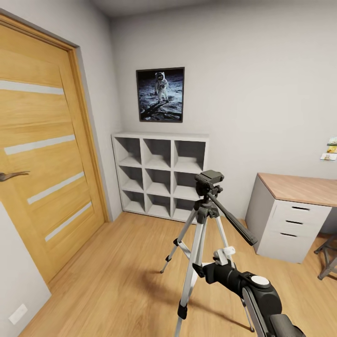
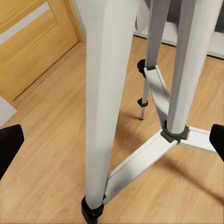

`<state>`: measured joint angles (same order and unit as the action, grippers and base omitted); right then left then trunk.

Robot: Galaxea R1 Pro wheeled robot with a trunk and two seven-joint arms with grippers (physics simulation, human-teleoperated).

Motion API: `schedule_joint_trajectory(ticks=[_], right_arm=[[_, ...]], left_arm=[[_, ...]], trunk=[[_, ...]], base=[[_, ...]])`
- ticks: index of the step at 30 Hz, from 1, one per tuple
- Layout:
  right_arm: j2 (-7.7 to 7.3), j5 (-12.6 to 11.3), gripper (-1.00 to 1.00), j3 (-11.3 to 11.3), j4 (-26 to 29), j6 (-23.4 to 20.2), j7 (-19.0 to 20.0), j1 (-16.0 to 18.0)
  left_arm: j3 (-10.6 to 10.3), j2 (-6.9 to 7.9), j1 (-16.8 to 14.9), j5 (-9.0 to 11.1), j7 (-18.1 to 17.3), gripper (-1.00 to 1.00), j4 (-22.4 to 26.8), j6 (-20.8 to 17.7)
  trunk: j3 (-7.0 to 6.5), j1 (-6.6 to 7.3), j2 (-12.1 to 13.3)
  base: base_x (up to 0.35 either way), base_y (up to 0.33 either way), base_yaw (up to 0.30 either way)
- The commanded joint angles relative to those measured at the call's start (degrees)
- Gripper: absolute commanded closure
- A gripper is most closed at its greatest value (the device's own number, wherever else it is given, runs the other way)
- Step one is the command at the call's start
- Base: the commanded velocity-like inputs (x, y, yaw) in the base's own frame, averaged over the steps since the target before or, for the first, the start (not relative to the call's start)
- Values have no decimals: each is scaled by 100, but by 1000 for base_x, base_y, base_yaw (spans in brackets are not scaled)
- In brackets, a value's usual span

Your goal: Attach the digital camera to the camera tripod in the bedroom.

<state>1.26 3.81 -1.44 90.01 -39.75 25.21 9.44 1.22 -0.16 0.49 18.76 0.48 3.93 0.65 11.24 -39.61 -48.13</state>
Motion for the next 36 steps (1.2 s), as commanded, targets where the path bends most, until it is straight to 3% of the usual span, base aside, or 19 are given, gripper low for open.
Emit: schedule_joint_trajectory(ticks=[1, 10, 14, 18, 19, 22, 36], right_arm=[[4, 41, -100, 4, 6, -20, 37, 5], [19, 37, -100, 14, -9, 0, 66, 2], [93, 34, -100, 17, -22, 42, 64, -1], [239, 38, -100, 30, -108, 343, 23, -3], [319, 34, -100, 35, -149, 607, 10, -3], [357, 28, -100, 33, -165, 778, 5, -3], [392, 31, -100, 29, -178, 908, 1, -3]], left_arm=[[10, -2, 3, 23, 5, -100, 11, 6], [6, -5, 2, 23, 5, -100, 11, 10], [2, -7, 3, 23, 5, -100, 11, 12], [1, -10, 2, 23, 5, -100, 16, 14], [1, -10, 3, 23, 5, -100, 18, 14], [3, -11, 4, 23, 5, -100, 19, 14], [1, -11, 4, 23, -1, -100, 20, 14]], trunk=[[7, -1, -5], [7, -1, -5], [7, -1, -5], [7, -1, -5], [7, -1, -5], [7, -1, -5], [7, -1, -5]], base=[[0, 0, 0], [0, 0, 0], [0, 0, 0], [0, 0, 0], [0, 0, 0], [0, 0, 0], [17, 0, 0]])
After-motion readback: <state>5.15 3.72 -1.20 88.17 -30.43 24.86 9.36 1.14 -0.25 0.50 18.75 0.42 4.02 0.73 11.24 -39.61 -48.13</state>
